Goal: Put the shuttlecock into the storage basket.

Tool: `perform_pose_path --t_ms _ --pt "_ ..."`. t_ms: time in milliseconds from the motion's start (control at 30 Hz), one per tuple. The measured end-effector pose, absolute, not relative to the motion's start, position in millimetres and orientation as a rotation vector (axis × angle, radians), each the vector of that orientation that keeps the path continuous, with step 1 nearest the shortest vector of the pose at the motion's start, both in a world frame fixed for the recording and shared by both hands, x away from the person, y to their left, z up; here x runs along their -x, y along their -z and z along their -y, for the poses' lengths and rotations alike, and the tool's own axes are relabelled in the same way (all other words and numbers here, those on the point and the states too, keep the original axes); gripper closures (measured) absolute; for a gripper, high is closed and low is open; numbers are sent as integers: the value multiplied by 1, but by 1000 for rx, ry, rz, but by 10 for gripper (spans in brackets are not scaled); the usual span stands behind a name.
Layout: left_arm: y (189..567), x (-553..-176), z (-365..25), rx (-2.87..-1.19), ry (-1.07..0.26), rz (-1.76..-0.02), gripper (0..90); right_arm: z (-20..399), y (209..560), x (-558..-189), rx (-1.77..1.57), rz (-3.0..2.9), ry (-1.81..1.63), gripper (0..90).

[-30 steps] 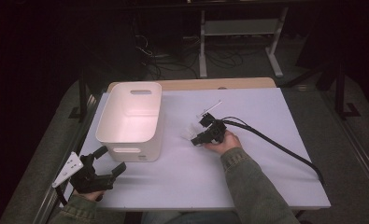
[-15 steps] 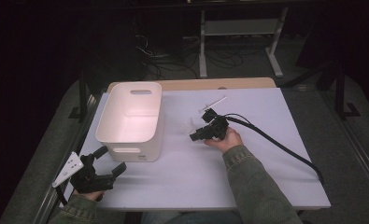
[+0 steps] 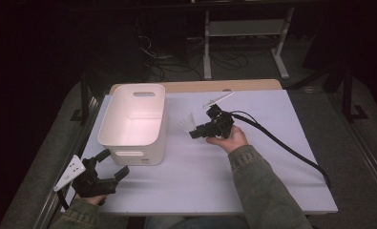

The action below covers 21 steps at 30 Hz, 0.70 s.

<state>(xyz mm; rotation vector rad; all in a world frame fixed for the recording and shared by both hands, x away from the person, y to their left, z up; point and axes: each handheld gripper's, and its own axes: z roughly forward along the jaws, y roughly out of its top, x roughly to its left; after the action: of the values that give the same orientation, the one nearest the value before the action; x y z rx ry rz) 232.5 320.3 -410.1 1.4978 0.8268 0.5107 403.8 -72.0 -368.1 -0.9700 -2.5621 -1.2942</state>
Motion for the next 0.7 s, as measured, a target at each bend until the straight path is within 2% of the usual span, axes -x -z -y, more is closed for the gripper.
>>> perform_pose_path --t_ms 700 --pt "410 -233 -320 -1500 -511 -823 0 58 326 -401 930 2570 1404 636"
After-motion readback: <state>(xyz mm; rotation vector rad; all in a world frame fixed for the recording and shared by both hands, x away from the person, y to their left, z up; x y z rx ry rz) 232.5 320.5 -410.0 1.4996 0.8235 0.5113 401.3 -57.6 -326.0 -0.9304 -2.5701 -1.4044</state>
